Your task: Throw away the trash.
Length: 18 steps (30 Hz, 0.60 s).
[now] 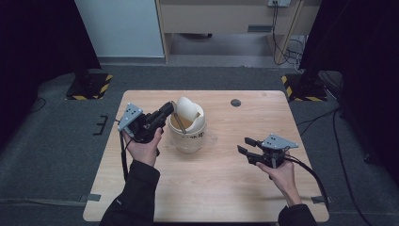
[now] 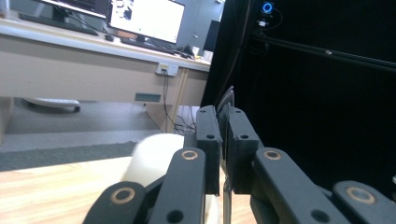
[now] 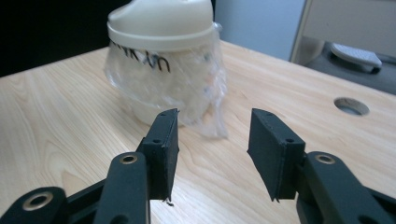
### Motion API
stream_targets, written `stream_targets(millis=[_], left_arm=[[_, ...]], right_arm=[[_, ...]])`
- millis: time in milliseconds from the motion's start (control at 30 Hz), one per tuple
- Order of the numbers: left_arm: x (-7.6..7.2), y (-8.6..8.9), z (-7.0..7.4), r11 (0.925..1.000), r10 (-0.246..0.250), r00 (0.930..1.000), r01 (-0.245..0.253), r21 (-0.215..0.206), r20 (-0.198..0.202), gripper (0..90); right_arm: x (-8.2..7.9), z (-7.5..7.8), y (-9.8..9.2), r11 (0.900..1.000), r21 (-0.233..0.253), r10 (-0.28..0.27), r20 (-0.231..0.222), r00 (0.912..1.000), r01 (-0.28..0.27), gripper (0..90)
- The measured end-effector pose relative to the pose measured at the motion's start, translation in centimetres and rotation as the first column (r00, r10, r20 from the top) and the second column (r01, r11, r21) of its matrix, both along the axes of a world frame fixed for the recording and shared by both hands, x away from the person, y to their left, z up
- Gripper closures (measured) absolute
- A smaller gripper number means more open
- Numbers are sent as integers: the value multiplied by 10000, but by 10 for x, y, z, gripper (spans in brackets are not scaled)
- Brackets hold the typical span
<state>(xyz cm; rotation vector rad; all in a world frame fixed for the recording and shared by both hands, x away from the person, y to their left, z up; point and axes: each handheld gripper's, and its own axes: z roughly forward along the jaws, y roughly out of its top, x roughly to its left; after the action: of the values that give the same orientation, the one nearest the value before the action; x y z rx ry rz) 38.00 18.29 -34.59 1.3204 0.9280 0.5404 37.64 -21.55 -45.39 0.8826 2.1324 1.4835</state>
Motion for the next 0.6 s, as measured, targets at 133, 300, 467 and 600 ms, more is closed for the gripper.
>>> stream_targets(millis=[133, 300, 467, 600], left_arm=[[6, 5, 1, 9999, 149, 9999, -149, 29, 2, 857], [15, 10, 0, 9995, 309, 9995, -309, 41, 55, 857], [23, 11, 0, 9983, 434, 9988, -443, 390, 223, 858], [30, 11, -3, 9968, 518, 9983, -533, 597, 268, 859]], right_arm=[[1, -3, -5, 9997, -172, -145, -108, 9998, 144, 518], [1, -7, -6, 9990, -398, -219, -166, 9996, 212, 513], [2, -13, -7, 9976, -635, -306, -347, 9989, 284, 502], [3, -17, -9, 9966, -697, -471, -459, 9978, 438, 491]])
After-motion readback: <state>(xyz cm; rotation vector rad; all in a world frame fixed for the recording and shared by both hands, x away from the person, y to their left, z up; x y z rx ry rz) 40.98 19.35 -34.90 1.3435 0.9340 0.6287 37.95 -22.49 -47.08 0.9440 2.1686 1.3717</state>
